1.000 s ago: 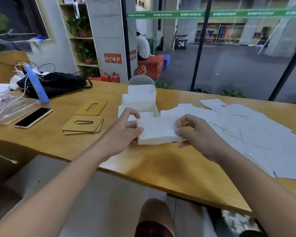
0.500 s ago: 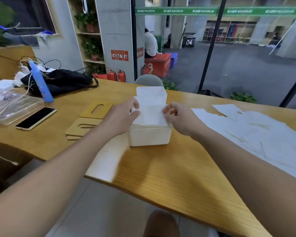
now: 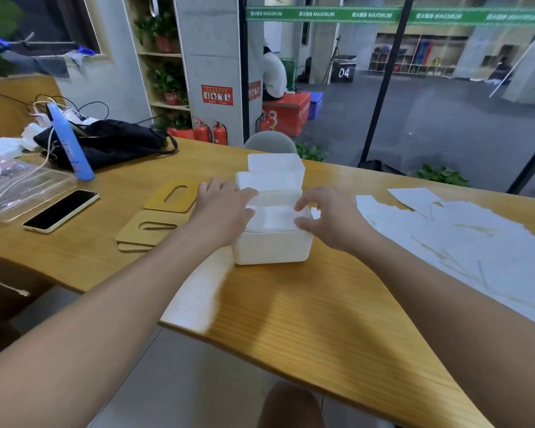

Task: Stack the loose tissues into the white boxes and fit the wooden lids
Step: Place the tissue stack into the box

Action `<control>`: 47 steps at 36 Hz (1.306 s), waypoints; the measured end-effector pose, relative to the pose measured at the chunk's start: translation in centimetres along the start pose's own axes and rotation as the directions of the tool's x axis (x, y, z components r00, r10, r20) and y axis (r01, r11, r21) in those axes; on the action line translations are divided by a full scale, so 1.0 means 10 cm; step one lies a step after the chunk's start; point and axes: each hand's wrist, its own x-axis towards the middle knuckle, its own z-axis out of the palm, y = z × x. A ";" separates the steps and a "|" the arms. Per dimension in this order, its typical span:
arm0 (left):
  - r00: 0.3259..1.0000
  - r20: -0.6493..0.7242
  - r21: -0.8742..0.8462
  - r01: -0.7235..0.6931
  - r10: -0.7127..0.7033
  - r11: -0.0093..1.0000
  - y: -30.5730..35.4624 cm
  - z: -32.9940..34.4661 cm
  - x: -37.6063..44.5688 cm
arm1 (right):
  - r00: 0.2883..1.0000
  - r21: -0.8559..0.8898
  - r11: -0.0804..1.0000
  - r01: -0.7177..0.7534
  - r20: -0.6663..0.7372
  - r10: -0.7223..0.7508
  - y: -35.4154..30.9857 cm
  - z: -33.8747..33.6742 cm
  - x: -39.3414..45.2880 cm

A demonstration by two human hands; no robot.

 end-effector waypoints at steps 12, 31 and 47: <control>0.994 0.105 -0.300 0.016 0.016 0.954 0.04 -0.06 0.02 | 0.991 0.210 0.977 -0.042 0.136 0.013 0.17 0.07 0.20; 0.906 -0.230 -0.470 -0.424 0.357 0.774 1.53 -0.17 -0.22 | 0.991 0.436 0.900 -0.024 -0.109 0.079 1.04 -0.43 -0.95; 0.917 -0.079 -0.597 -0.357 0.391 0.718 2.73 0.77 0.04 | 0.929 0.232 0.925 -0.300 -0.150 0.339 2.19 -0.42 -1.66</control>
